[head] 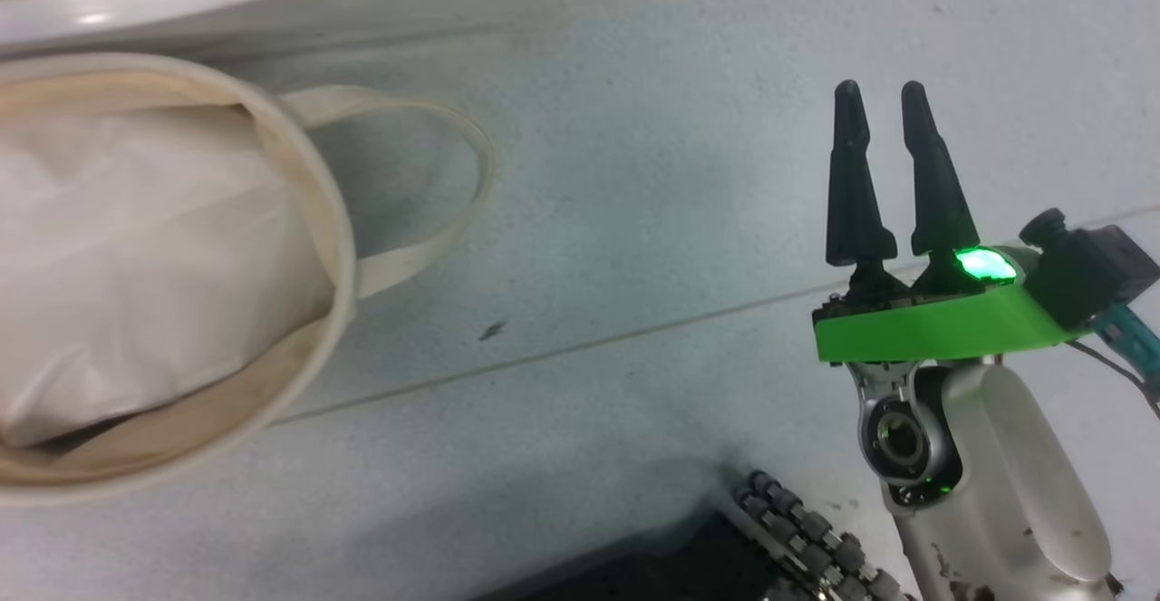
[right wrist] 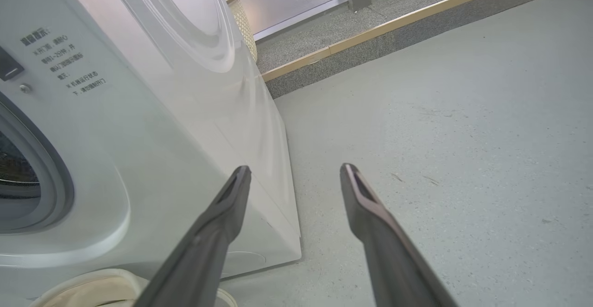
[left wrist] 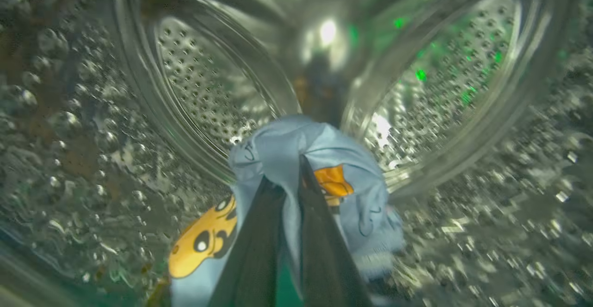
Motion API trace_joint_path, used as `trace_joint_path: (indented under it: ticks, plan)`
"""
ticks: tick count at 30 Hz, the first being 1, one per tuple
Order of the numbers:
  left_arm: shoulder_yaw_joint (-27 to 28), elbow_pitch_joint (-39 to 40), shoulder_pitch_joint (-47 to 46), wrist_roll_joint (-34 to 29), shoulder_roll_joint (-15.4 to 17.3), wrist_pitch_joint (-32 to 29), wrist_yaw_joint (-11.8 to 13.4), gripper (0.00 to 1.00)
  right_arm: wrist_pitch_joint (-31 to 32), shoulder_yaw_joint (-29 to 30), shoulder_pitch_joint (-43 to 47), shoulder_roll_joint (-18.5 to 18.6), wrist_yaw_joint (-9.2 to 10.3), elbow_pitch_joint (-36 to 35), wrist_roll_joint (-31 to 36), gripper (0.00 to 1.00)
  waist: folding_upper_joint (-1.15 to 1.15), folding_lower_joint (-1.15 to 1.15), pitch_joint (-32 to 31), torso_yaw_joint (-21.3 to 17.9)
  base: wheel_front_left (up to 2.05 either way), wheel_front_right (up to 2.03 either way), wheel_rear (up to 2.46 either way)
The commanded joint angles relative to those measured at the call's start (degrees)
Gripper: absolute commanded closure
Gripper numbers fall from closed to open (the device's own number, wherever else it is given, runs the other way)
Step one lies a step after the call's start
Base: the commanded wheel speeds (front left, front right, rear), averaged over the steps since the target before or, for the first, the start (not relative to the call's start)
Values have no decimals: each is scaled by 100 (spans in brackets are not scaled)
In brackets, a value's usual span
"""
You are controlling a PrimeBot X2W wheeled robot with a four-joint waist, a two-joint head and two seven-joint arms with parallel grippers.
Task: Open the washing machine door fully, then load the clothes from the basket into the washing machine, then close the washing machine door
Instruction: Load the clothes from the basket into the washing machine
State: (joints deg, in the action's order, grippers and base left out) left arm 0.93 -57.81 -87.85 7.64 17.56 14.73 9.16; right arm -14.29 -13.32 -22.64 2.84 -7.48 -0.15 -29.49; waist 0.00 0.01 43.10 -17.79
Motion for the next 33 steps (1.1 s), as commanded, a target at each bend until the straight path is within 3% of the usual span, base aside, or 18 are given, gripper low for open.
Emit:
trace_joint_path:
  ticks: [1, 5, 6, 7, 19, 33]
  plan:
    - [74, 256, -367, -56, 392, 26, 87, 100, -71, -117, 31, 4, -1, -233, -86, 0, 0, -1, 222, -175, 0, 0, 0]
    - [244, 164, -651, -33, 609, 26, 234, 100, -71, -168, 0, 4, -1, -283, -130, 0, 0, -1, 433, -297, 0, 0, 0]
    - [201, 102, -668, -93, 638, 26, 255, 92, -71, -172, -2, 4, -1, -286, -132, 0, 0, -1, 455, -298, 0, 0, 0]
    - [169, 62, -675, -141, 648, 26, 287, 0, -71, -173, -6, 4, -1, -287, -125, 0, 0, -1, 469, -295, 0, 0, 0]
    - [105, 163, -23, -113, 322, 27, 31, 0, -71, -99, -64, 4, -1, -214, 69, 0, 0, -1, 87, 6, 0, 0, 0]
    - [298, 994, 2434, 33, -428, 27, -360, 0, -71, -51, 260, 4, -1, 122, 353, 0, 0, -1, -1652, 609, 0, 0, 0]
